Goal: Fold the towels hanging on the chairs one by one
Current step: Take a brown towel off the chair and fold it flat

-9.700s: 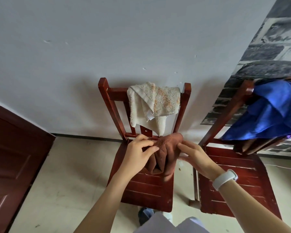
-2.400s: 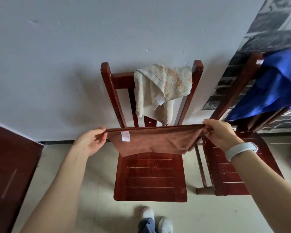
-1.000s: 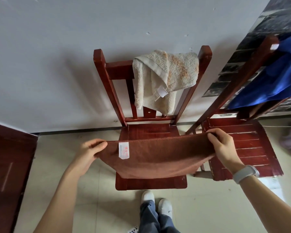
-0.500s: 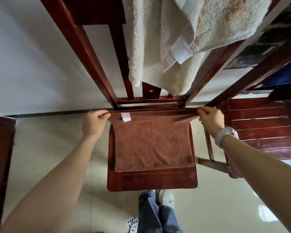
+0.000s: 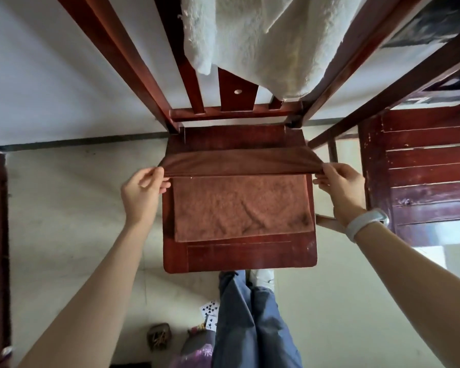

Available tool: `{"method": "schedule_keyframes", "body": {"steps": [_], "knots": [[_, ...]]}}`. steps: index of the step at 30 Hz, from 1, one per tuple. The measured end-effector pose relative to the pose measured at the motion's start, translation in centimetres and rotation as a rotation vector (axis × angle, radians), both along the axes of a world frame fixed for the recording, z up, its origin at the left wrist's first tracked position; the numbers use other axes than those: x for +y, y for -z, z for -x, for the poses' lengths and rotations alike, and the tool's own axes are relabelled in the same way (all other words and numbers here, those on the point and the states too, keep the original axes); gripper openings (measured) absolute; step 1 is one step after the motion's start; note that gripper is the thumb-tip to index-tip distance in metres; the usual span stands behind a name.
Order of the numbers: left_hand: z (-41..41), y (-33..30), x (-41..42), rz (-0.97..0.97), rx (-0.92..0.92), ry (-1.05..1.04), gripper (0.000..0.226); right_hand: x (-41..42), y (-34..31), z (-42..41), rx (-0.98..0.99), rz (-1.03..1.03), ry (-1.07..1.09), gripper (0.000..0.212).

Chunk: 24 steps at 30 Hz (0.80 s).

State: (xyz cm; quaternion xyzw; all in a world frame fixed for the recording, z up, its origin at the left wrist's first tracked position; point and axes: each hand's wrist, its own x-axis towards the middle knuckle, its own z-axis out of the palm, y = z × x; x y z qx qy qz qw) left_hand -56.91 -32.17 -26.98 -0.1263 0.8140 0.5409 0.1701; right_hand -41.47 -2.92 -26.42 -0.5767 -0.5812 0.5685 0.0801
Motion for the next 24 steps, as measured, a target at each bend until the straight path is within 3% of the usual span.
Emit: {"method": "schedule_keyframes", "body": {"steps": [3, 6, 12, 24], "knots": [[-4.1, 1.3, -1.2, -0.001, -0.095, -0.112, 0.005, -1.7, 2.0, -3.0, -0.062, 0.059, 0.059, 0.017], [-7.3, 2.5, -2.4, -0.023, -0.199, -0.152, 0.02, -2.7, 3.6, -5.4, -0.133, 0.089, 0.103, 0.018], [-9.9, 3.7, -3.6, -0.133, -0.433, -0.292, 0.021, -3.8, 5.1, -8.5, -0.141, 0.171, 0.162, 0.02], [-11.6, 6.0, -4.1, -0.006, -0.462, -0.385, 0.027, -4.8, 7.3, -10.9, -0.276, 0.122, 0.101, 0.026]]}}
